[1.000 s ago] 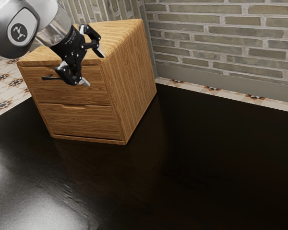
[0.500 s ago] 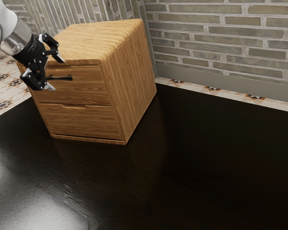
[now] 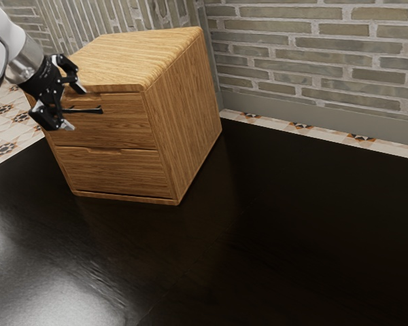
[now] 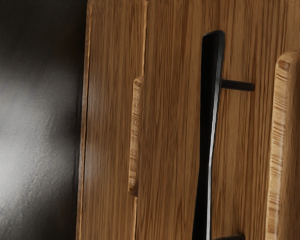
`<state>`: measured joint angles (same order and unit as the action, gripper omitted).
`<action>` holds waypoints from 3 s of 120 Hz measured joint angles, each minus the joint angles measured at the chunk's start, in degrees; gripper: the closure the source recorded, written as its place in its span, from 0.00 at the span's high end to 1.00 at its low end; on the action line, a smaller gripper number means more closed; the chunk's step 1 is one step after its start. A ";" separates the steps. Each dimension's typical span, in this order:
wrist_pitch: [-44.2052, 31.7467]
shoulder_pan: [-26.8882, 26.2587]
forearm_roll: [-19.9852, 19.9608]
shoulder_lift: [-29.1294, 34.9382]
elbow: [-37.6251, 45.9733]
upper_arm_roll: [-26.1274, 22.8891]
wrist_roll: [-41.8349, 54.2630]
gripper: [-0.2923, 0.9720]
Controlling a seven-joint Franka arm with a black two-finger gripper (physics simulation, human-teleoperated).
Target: Pull the drawer handle with one arm to open the drawer
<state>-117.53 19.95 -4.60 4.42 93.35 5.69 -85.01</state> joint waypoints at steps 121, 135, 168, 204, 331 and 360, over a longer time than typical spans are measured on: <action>-1.99 2.92 -2.55 -3.38 -1.12 0.04 0.66 0.77; -2.57 2.75 -2.47 -2.92 -0.66 0.10 0.73 0.77; -3.72 1.98 -2.43 -1.59 1.74 0.20 0.86 0.77; -5.67 2.83 -2.46 -1.46 3.76 0.20 0.94 0.77; -8.70 2.31 -2.69 8.03 15.68 0.11 0.52 0.39; -9.01 2.60 -2.54 14.86 22.92 0.20 0.36 0.38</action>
<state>-126.54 22.55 -7.14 19.27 116.27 5.89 -84.65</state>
